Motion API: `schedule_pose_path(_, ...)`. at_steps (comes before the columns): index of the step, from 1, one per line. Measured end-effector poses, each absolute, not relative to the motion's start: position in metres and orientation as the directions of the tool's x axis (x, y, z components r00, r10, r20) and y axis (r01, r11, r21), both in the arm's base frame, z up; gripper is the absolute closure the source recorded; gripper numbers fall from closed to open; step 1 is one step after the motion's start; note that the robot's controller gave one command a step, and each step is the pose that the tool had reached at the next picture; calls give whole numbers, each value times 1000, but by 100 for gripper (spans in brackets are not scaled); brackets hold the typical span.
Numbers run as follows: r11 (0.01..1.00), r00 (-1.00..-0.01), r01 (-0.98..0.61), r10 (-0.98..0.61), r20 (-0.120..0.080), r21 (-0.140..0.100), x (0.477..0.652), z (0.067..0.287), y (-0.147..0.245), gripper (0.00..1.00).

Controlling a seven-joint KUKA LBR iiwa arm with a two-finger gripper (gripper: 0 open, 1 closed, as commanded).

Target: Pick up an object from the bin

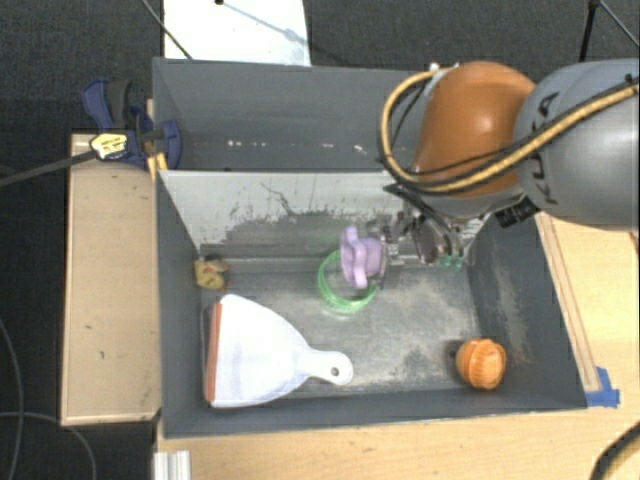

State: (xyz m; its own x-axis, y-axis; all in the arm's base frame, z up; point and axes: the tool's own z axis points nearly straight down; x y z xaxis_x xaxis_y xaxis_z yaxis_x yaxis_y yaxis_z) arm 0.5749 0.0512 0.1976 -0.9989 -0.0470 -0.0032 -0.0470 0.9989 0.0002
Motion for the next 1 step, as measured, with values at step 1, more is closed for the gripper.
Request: schedule_pose_path(1, 998, -998, -68, -68, 1, 0, 570, 244, 59, 100)
